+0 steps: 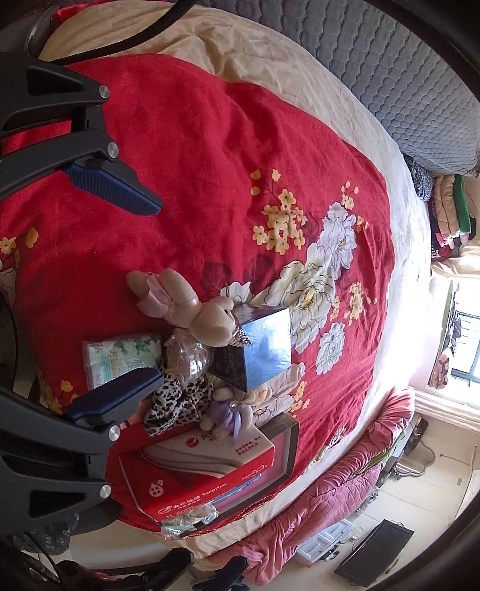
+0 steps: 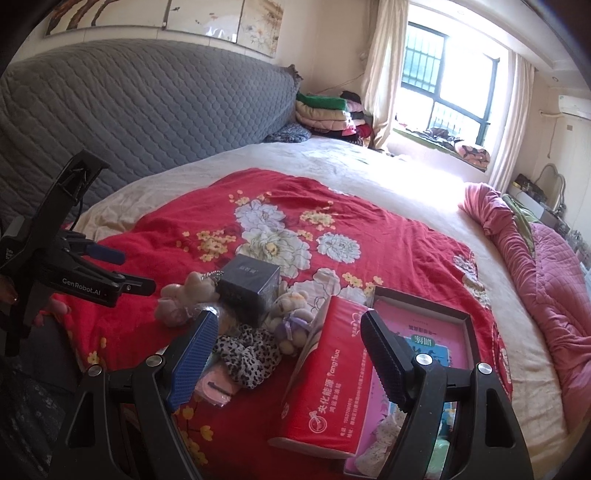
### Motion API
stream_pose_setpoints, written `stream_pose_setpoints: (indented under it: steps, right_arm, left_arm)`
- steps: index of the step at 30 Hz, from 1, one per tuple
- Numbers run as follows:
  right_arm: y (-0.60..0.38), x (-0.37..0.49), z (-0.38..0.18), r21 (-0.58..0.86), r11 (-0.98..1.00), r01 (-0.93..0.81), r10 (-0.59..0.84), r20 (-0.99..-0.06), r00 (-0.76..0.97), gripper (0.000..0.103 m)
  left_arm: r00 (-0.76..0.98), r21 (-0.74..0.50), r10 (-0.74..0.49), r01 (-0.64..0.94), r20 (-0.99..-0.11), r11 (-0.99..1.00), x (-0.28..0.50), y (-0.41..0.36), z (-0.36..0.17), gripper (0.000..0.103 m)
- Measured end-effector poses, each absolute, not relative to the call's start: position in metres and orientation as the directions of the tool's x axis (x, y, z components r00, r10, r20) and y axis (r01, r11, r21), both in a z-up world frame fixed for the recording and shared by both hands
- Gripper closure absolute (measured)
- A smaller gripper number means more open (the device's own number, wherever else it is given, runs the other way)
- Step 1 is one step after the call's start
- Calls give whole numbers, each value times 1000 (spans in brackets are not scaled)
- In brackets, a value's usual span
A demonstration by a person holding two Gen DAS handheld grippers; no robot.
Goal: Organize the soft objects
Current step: 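Grasp the beige teddy bear with the left tool while the right tool grasps the clear bun bag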
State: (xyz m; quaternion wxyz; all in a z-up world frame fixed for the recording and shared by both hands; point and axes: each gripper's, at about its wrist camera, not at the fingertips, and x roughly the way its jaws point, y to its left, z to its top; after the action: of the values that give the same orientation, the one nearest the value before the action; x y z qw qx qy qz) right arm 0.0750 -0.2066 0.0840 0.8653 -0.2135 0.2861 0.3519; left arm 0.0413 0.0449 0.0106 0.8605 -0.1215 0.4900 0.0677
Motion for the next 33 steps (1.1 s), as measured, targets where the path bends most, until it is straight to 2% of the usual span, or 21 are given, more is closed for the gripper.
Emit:
stream_pose_setpoints:
  steps: [14, 21, 29, 33]
  right_arm:
    - [-140, 73, 28, -175, 537, -826, 480, -742, 469, 22]
    - [-117, 78, 4, -177, 502, -847, 462, -773, 435, 22]
    - [-94, 94, -26, -189, 503, -843, 408, -808, 425, 22]
    - [-83, 101, -37, -202, 499, -843, 399, -810, 430, 23]
  left_arm:
    - [476, -192, -57, -238, -877, 952, 54, 60, -35, 19]
    - [470, -159, -29, -240, -882, 958, 63, 64, -44, 19]
    - [469, -189, -74, -205, -880, 960, 76, 70, -52, 19]
    - [474, -229, -123, -172, -872, 958, 79, 71, -56, 25]
